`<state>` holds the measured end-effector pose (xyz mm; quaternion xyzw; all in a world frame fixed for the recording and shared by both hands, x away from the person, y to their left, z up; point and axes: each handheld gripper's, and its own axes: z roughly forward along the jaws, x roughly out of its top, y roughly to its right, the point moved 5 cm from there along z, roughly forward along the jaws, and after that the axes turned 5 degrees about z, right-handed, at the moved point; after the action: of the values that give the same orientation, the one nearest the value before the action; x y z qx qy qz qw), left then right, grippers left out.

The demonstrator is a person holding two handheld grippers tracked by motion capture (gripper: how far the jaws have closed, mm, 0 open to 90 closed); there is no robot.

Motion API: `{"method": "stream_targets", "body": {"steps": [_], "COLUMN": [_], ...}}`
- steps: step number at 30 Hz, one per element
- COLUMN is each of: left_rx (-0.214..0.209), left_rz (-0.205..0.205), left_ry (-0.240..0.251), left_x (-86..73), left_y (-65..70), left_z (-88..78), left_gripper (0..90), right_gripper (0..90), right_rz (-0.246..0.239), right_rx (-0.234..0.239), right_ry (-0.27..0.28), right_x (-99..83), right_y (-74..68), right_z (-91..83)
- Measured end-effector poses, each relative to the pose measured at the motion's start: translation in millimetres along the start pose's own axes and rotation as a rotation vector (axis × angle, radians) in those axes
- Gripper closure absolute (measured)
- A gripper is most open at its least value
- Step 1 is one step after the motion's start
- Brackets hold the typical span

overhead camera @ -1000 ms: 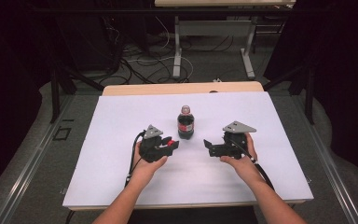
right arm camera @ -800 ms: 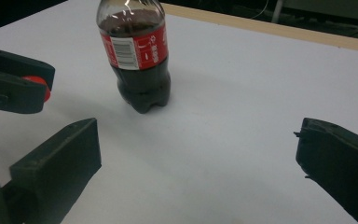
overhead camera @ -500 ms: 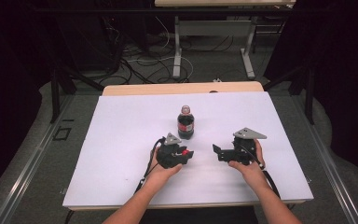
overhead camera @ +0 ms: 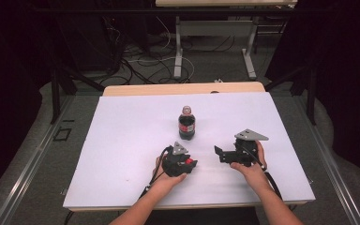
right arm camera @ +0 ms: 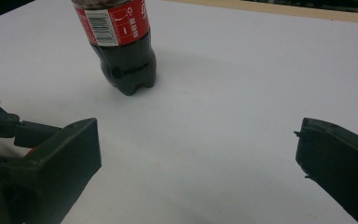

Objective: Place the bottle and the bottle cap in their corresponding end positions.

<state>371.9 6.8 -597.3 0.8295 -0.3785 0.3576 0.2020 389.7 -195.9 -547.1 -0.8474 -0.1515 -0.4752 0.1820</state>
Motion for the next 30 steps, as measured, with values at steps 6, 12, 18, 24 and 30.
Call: {"method": "stream_targets", "body": {"steps": [6,12,18,24,30], "left_rx": [-0.005,0.014,0.076,0.094,0.148], "left_rz": [-0.029,-0.061,-0.108,-0.120,-0.197], "left_ry": [0.026,0.083,0.135,0.181,0.199], "left_x": [8.4,14.2,8.8,-2.8,-21.4], "left_y": [-7.9,-26.2,-54.6,-80.7,-108.8], "left_z": [-12.5,-41.7,-74.3,-106.9,-139.6], "left_gripper": [46.8,33.7,28.6,27.9,25.3], "right_gripper": [0.0,0.0,0.0,0.0,0.0], "right_rz": [-0.005,-0.006,-0.003,-0.001,0.010], "right_rx": [-0.002,0.000,0.001,-0.004,-0.019], "right_ry": [-0.003,0.002,-0.005,-0.003,-0.004], "right_x": [-0.6,-0.7,-2.9,-4.0,-6.2], "right_y": [1.5,1.1,0.5,2.1,8.4], "right_z": [-1.1,-1.2,-0.1,-1.3,-3.2]}}
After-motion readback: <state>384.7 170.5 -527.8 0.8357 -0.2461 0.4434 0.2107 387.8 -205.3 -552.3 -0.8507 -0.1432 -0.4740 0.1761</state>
